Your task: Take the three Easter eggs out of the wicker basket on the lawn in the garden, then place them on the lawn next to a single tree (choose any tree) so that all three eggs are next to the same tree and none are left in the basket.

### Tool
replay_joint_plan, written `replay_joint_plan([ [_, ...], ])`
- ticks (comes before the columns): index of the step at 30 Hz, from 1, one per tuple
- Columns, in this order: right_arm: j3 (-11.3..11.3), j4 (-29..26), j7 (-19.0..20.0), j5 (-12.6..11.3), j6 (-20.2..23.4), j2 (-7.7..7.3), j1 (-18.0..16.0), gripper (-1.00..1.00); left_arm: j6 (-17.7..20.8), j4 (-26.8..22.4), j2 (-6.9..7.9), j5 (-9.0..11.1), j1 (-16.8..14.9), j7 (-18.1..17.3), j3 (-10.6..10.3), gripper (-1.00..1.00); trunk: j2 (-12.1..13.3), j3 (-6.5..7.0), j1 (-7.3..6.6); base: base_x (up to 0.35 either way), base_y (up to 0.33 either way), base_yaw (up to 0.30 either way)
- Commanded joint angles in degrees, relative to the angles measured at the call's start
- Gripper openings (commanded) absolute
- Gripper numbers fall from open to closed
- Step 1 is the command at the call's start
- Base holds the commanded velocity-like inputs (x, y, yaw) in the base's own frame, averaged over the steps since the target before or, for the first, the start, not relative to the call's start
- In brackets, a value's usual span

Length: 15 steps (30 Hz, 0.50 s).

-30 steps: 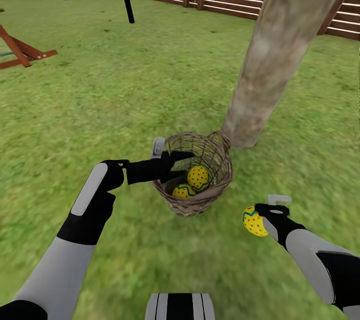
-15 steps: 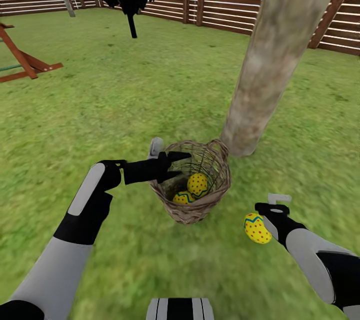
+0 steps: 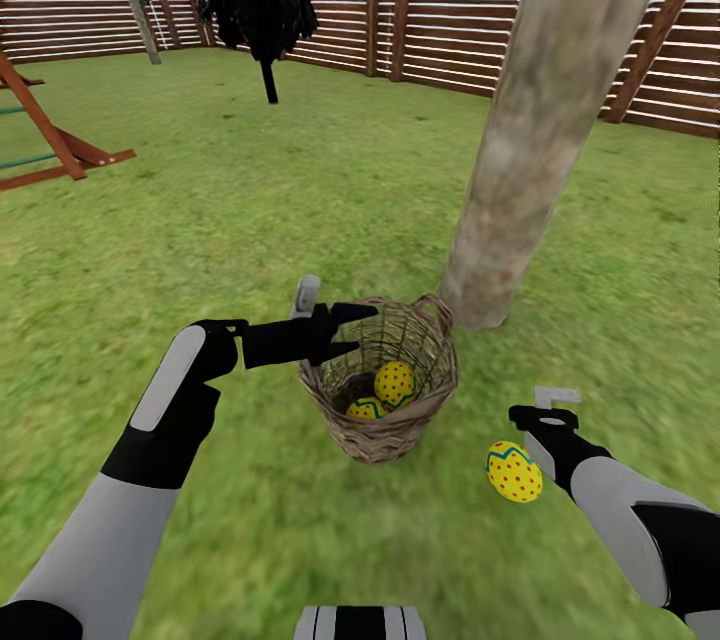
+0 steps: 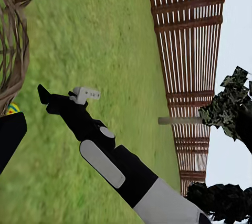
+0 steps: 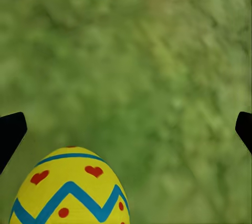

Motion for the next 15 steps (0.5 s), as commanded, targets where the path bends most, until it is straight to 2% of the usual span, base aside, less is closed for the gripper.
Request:
replay_joint_plan([
  [1, -0.1, -0.1, -0.1, 0.0, 0.1, 0.01, 0.0, 1.00, 0.0, 0.0, 0.00, 0.5, 0.0, 0.6, -0.1, 1.00, 0.0, 0.19, -0.03, 0.000, 0.000, 0.000],
  [4, -0.1, -1.5, -0.1, 0.0, 0.7, 0.01, -0.1, 1.00, 0.0, -0.1, -0.08, 0.5, 0.0, 0.6, -0.1, 1.00, 0.0, 0.85, -0.11, 0.000, 0.000, 0.000],
  [6, -0.1, -2.6, -0.1, 0.1, 3.7, -0.04, -0.1, 1.00, -0.1, -0.1, -0.11, 0.5, 0.0, 0.6, -0.1, 1.00, 0.1, 1.29, -0.16, -0.052, 0.008, 0.000],
  [10, -0.1, -7.3, -0.1, -0.1, 6.7, -0.04, -0.1, 1.00, 0.0, -0.1, 0.40, 0.5, -0.1, 0.6, -0.1, 1.00, 0.1, 2.18, -0.26, -0.255, 0.065, 0.000],
  [14, -0.1, -8.7, 0.2, -0.3, 7.6, -0.16, -0.1, 1.00, 0.0, -0.1, 0.59, 0.5, 0.0, 0.6, 0.0, 1.00, 0.2, 3.07, -0.37, -0.280, 0.068, 0.000],
  [15, 0.0, -8.9, 1.0, -0.3, 9.6, -0.15, -0.1, 1.00, 0.0, -0.1, 0.77, 0.5, -0.1, 0.6, 0.1, 1.00, 0.2, 3.29, -0.39, -0.112, 0.022, 0.000],
])
